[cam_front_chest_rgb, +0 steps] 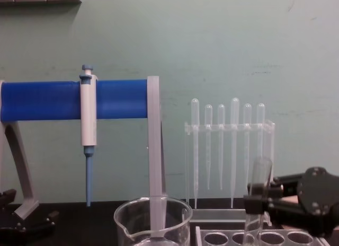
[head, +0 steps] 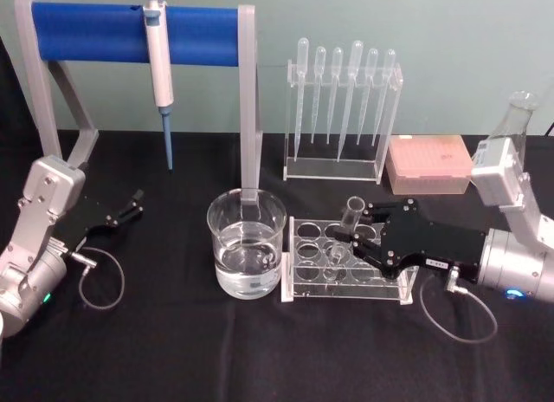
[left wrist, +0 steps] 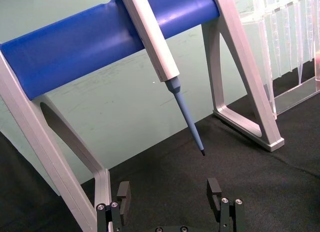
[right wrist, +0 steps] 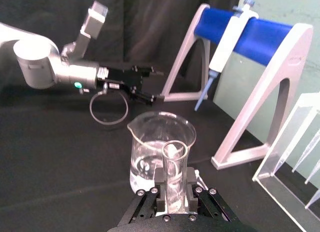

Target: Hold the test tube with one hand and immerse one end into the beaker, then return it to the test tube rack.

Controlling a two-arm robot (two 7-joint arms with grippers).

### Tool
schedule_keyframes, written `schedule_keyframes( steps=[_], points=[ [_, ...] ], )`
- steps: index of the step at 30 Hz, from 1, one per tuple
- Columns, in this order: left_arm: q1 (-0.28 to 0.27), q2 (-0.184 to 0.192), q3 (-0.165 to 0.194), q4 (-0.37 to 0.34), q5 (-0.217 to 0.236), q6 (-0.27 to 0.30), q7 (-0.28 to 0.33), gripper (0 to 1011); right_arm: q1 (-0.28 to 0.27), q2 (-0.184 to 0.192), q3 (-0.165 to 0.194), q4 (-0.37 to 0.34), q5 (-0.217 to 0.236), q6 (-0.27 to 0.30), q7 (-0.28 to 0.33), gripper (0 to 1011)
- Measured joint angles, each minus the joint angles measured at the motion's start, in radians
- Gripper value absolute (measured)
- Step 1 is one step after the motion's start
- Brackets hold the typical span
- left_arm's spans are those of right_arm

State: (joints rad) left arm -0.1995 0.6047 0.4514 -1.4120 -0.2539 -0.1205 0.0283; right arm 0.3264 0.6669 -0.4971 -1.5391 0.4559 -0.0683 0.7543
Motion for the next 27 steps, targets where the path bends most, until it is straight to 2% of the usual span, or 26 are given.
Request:
schedule_keyframes(
  steps=[3,7,13,27],
  points=[
    [0.0,0.0,0.0,0.0,0.0,0.0,0.0,1000,0.011,0.0,0.006,-0.001,0.042,0.008,0.026,241],
    [0.0,0.0,0.0,0.0,0.0,0.0,0.0,1000,0.022,0.003,0.008,-0.015,0.076,0.03,0.039,239],
    [0.0,0.0,0.0,0.0,0.0,0.0,0.0,1000,0.052,0.025,0.015,-0.062,0.14,0.084,0.058,241],
    [0.0,0.0,0.0,0.0,0.0,0.0,0.0,1000,0.114,0.073,0.03,-0.125,0.209,0.172,0.043,241]
  ],
)
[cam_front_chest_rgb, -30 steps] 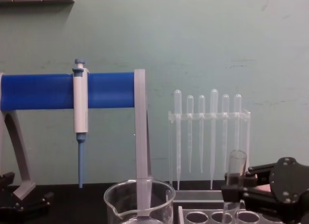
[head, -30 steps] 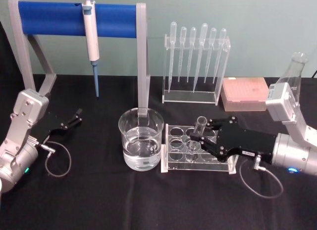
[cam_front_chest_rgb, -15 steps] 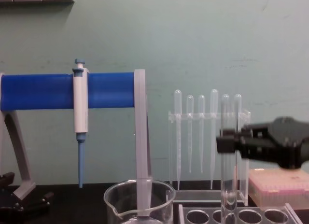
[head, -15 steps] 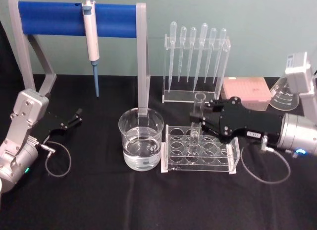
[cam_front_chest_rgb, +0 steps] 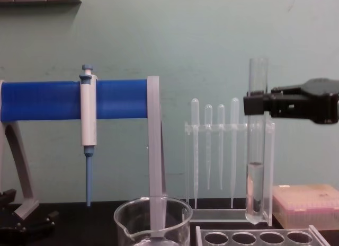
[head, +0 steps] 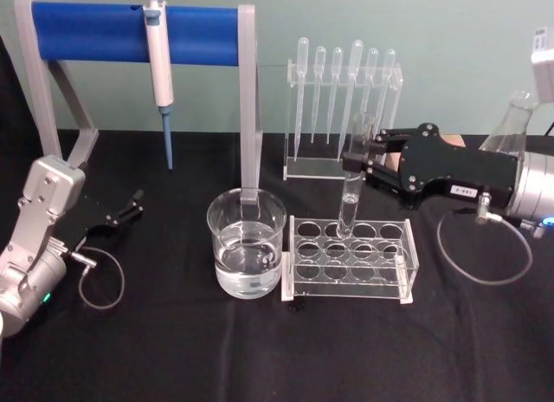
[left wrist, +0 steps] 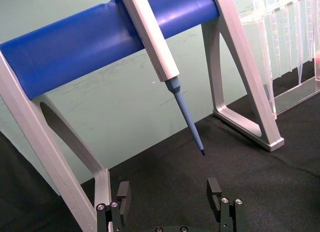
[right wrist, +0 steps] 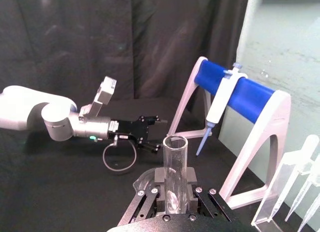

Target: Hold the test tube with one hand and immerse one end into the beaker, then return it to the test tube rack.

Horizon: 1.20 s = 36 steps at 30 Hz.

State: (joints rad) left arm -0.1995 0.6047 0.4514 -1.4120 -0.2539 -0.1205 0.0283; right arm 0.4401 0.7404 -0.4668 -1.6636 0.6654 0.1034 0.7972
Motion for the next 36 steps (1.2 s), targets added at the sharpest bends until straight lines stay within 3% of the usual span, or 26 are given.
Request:
schedule_keyframes(
  steps=[13,27,36],
  points=[
    [0.0,0.0,0.0,0.0,0.0,0.0,0.0,1000,0.008,0.019,0.004,-0.007,0.075,0.013,-0.02,241],
    [0.0,0.0,0.0,0.0,0.0,0.0,0.0,1000,0.027,0.038,-0.024,-0.002,0.093,-0.01,-0.018,241],
    [0.0,0.0,0.0,0.0,0.0,0.0,0.0,1000,0.026,0.037,-0.024,-0.002,0.092,-0.009,-0.017,241]
  ],
)
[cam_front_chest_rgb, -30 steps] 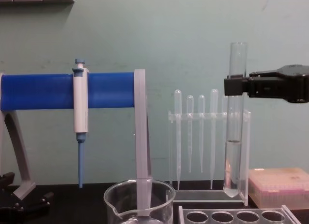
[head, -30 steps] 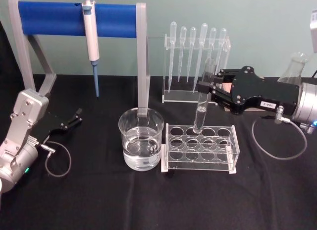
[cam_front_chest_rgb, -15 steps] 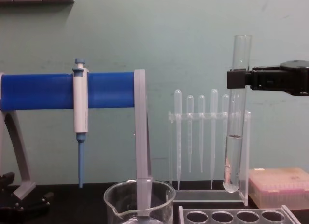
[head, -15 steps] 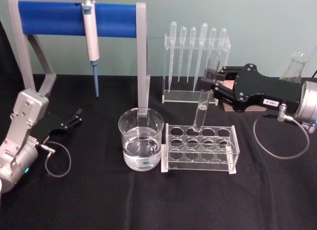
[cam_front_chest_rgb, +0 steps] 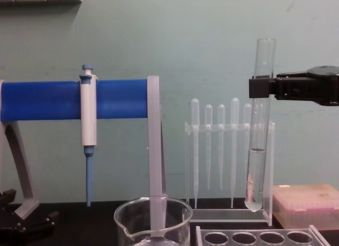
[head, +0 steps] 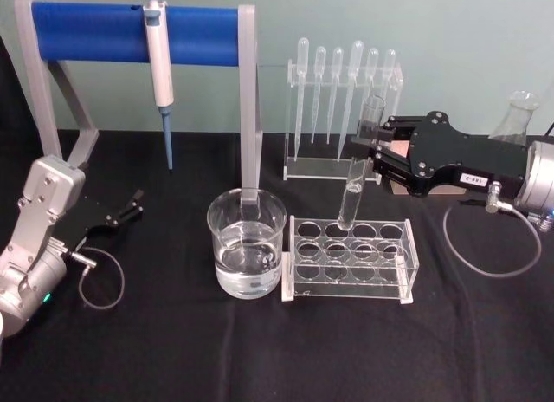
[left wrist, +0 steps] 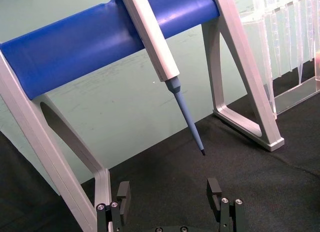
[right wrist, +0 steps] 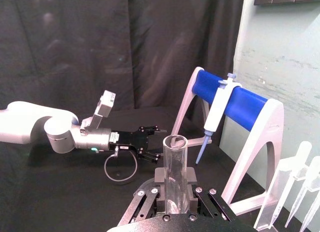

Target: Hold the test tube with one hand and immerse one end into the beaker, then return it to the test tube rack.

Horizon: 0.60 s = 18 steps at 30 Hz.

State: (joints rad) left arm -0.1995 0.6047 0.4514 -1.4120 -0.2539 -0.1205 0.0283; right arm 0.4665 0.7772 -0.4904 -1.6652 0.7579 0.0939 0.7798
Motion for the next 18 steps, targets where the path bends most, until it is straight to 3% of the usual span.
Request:
schedule_keyframes(
  steps=[18],
  points=[
    [0.0,0.0,0.0,0.0,0.0,0.0,0.0,1000,-0.002,-0.002,0.003,-0.001,0.0,0.002,-0.001,239]
  ],
)
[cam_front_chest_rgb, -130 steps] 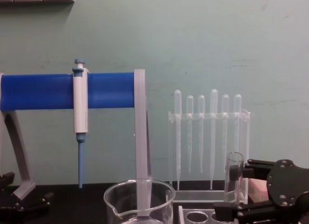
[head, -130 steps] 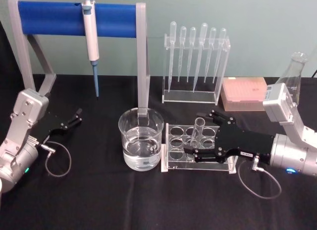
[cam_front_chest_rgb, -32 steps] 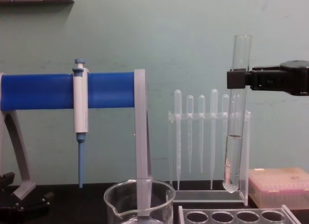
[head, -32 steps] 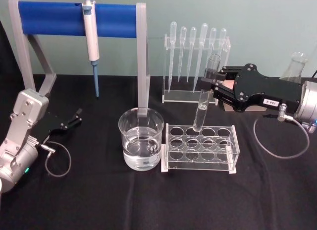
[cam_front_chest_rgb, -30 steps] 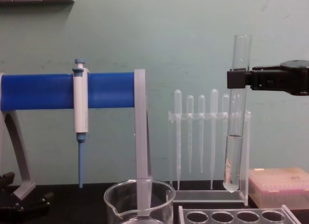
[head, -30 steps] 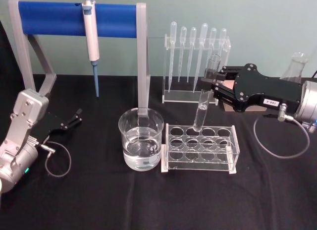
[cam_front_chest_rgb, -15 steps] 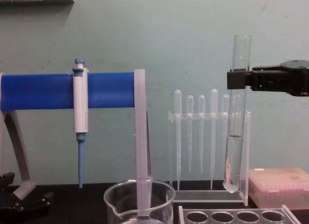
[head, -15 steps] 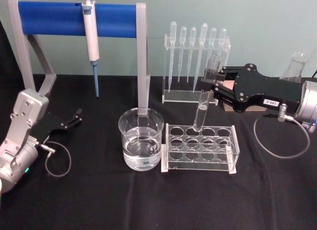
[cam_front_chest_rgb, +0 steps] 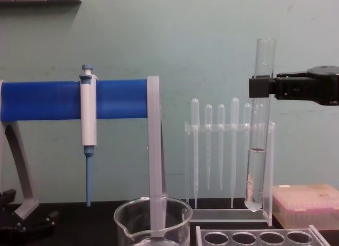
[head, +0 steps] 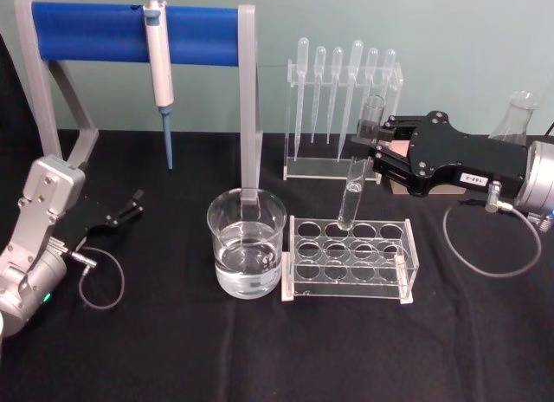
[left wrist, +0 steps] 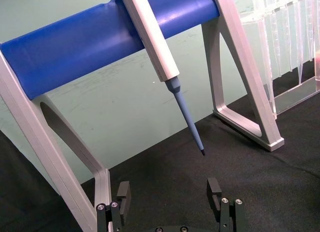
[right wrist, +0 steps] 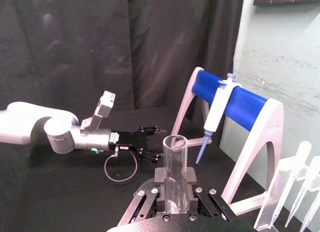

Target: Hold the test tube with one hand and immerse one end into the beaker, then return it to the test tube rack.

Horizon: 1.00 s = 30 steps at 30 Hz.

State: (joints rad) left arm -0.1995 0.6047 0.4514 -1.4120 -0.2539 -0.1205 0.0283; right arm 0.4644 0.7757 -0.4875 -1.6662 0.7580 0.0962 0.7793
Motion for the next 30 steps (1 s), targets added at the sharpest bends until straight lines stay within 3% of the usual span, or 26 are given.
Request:
schedule_keyframes(
  steps=[30],
  points=[
    [0.0,0.0,0.0,0.0,0.0,0.0,0.0,1000,-0.001,0.0,0.001,0.0,0.0,0.0,0.0,241]
  ],
)
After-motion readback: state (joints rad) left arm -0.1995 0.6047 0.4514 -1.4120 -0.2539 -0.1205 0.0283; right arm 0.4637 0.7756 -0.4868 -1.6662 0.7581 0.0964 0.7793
